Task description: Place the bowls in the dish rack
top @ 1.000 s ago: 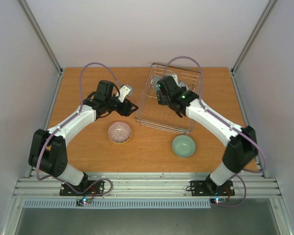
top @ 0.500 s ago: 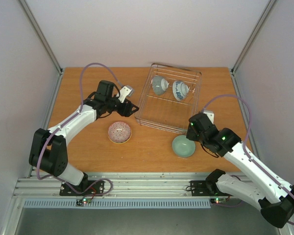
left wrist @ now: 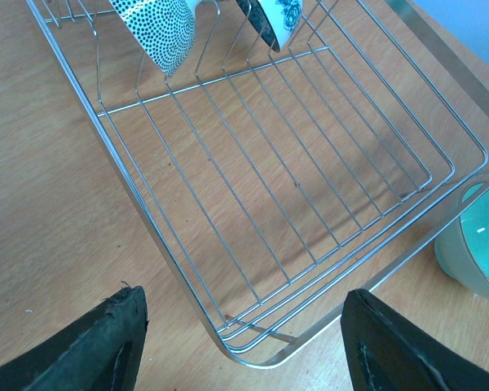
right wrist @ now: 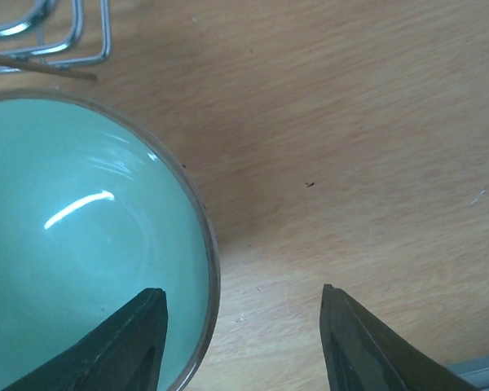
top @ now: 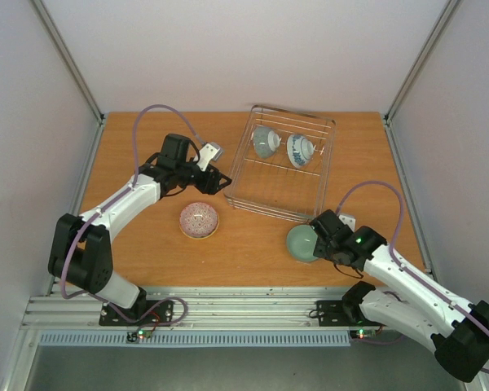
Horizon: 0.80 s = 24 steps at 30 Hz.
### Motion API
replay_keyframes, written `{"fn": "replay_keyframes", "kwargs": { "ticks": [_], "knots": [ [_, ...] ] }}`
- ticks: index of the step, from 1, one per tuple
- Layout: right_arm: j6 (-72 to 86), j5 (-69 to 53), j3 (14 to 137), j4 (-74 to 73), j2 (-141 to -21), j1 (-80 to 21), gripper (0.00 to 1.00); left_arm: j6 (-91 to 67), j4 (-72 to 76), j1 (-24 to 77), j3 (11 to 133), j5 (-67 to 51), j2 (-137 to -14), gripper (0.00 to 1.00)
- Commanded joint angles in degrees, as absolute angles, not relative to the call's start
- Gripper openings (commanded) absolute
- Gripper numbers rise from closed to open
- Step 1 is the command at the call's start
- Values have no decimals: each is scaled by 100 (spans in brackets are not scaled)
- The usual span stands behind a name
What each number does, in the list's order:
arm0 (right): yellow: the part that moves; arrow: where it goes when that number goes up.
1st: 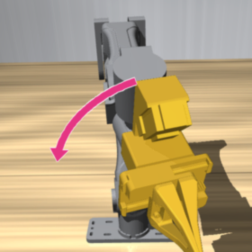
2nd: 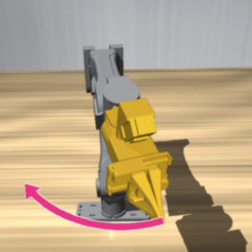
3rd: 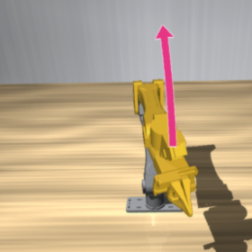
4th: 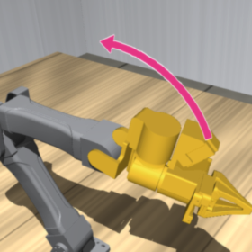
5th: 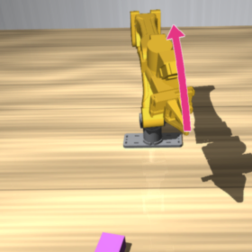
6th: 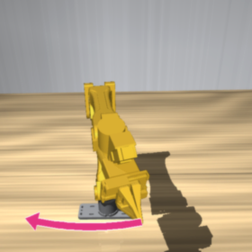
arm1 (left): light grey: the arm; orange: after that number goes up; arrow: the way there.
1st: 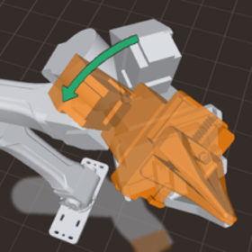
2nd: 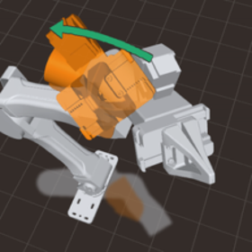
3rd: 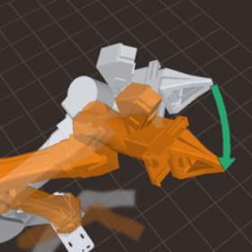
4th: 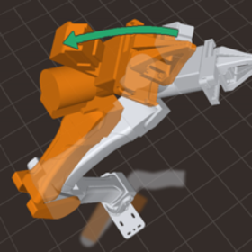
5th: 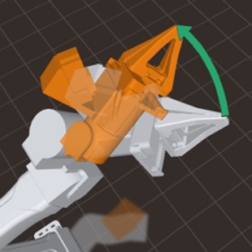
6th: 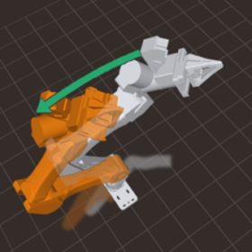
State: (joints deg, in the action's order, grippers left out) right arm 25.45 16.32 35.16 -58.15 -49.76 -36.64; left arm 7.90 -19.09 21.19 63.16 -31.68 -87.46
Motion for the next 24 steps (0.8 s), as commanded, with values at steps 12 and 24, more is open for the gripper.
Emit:
{"fn": "replay_keyframes", "kwargs": {
  "ticks": [12,24],
  "knots": [
    [2732,1264,3063,-4888,-5623,-3689,19,791,-1828,2131,6416,-3174,-8823,66],
    [2374,1597,3871,-5602,-5012,-4143,1,876,-2297,2418,6694,-3355,-8990,66]
  ]
}}
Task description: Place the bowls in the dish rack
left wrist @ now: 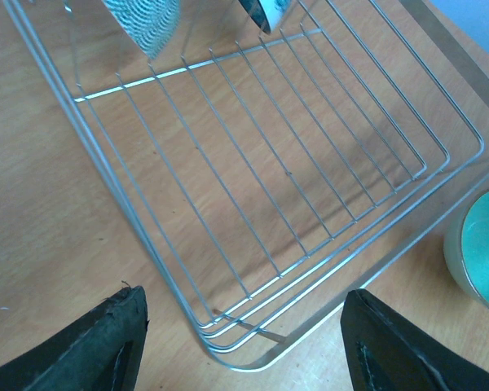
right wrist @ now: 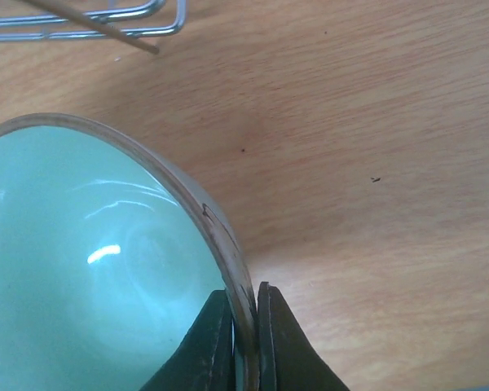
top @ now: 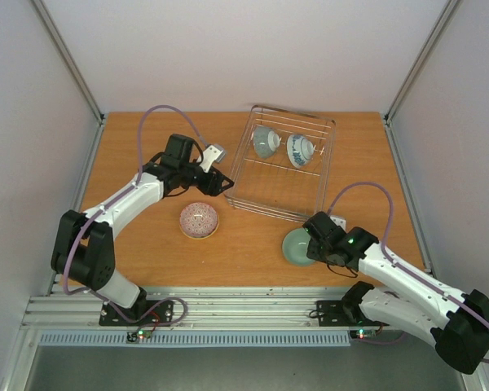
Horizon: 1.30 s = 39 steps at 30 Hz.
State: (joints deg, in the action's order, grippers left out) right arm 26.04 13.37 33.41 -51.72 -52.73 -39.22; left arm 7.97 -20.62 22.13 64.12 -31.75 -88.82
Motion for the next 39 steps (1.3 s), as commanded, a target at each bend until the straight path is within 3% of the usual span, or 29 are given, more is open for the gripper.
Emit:
{"fn": "replay_keyframes", "kwargs": {
  "ticks": [1,11,26,39],
  "knots": [
    [2315,1618,3993,-5652,-4976,-4194,1,902,-2384,2512,6743,-3346,-9006,66],
    [1884,1951,4900,-5586,-5124,-4684,1,1125,-2852,3191,7069,-3203,-8959,66],
    [977,2044,5753,-4030,-6772,-4685,1,1256,-3065,3322,7118,-3472,-8921,66],
    [639,1731,6259,-3501,-7099,-4727,1,1283,-3024,3322,7063,-3499,-8977,67]
  ]
}}
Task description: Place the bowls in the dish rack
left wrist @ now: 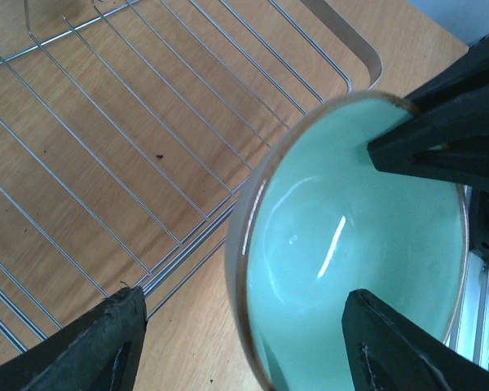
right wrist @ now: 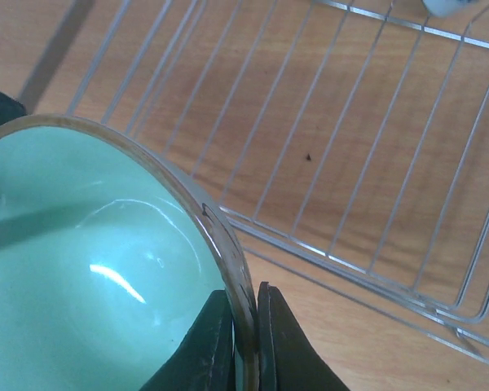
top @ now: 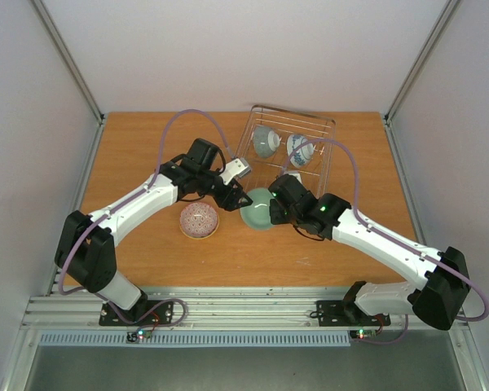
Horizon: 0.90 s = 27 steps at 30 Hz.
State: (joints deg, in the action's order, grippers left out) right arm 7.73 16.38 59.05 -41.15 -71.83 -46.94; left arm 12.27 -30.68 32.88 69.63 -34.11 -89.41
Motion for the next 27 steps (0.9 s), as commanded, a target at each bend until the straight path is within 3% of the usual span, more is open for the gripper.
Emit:
{"fn": "replay_keyframes", "kwargs": {
  "ticks": [1,5,6,10,11,17,19,22,27],
  "knots": [
    [624,1736,6270,-3492,-7079,-4747,1,1283,-3020,3322,7066,-3492,-8996,67],
    [573,1752,6318,-3463,-7017,-4806,1,1296,-3029,3322,7075,-3495,-9050,61],
    [565,1756,6319,-3463,-7014,-4812,1,1299,-3038,3322,7081,-3510,-9059,53],
    [545,1782,6317,-3421,-7042,-4816,1,1327,-3041,3321,7089,-3503,-9089,4],
    [538,1776,6311,-3413,-7048,-4819,1,1327,-3047,3322,7092,-3512,-9100,1],
    [501,1766,6303,-3401,-7053,-4825,2,1453,-3079,3316,7051,-3737,-9094,1],
    [510,1771,6275,-3410,-6993,-4825,14,1475,-2991,3303,6983,-3780,-9040,0],
    [405,1537,6137,-3256,-6815,-4825,44,1493,-2872,3168,6876,-4099,-8936,0],
    [257,784,5791,-2752,-6492,-4825,85,1530,-2901,2756,6851,-5288,-8951,0]
  ]
}}
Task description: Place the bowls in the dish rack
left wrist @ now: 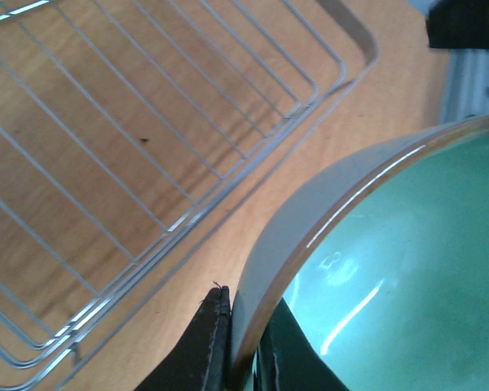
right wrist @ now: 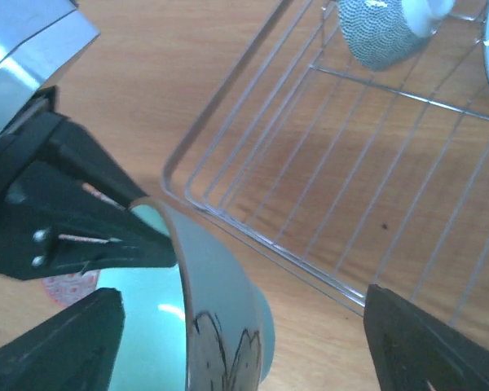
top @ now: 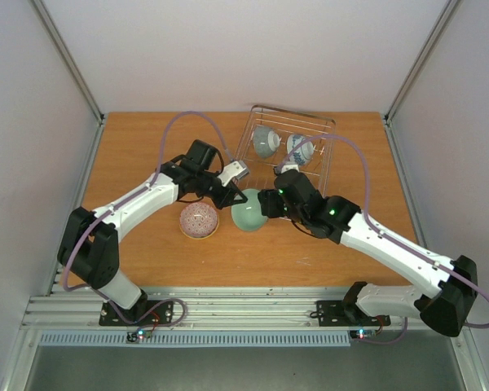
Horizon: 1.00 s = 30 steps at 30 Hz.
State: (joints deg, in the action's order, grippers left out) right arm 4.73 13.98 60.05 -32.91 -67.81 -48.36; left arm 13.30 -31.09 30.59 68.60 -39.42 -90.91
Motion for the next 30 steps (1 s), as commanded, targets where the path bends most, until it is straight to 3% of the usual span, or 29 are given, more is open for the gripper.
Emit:
{"fn": "replay_keyframes", "kwargs": {
  "ticks": [1,6,15,25,30],
  "knots": [
    [262,602,5778,-2729,-6490,-4825,89,1523,-2893,2673,6854,-5494,-8974,0],
    [352,-82,5634,-2422,-6458,-4823,97,1412,-2725,2394,6764,-6122,-8996,1],
    [687,-698,5243,-1730,-6288,-4818,99,1334,-2332,2190,6505,-6781,-8774,0],
    [998,-1136,4956,-1325,-6204,-4822,95,1181,-2032,2075,6368,-6853,-8729,0],
    [1086,-1341,4812,-1012,-6230,-4818,88,1151,-1986,2074,6362,-6842,-8739,1]
  ]
}}
